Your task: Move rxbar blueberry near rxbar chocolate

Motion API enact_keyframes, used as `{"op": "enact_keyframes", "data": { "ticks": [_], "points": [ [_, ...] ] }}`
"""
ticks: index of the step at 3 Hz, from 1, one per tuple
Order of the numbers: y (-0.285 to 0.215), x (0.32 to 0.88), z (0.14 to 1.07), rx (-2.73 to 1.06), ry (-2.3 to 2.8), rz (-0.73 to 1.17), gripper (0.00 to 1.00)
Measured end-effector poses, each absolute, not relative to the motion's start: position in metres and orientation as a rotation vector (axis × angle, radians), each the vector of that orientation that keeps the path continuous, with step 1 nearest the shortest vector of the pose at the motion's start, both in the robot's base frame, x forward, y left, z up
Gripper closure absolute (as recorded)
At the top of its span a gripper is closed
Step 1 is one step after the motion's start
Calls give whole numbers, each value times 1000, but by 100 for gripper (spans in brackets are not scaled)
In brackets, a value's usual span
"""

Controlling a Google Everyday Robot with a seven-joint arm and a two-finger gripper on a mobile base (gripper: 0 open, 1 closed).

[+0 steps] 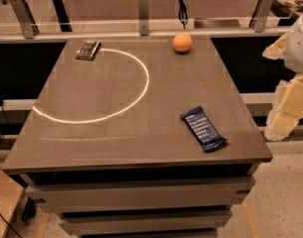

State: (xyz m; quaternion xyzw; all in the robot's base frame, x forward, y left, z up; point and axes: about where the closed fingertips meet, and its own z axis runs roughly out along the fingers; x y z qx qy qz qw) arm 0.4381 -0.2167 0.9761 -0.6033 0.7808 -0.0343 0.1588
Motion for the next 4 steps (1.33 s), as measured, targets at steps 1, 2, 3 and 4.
{"op": "enact_keyframes", "data": {
  "ticks": [1, 2, 3, 4],
  "points": [
    [-217, 438, 976, -1725, 2232, -98, 0],
    [-215, 439, 978, -1715, 2203, -87, 0],
    [-206, 446, 971, -1703, 2118, -4, 0],
    [-195, 458, 960, -1668, 2036, 82, 0]
  ]
}}
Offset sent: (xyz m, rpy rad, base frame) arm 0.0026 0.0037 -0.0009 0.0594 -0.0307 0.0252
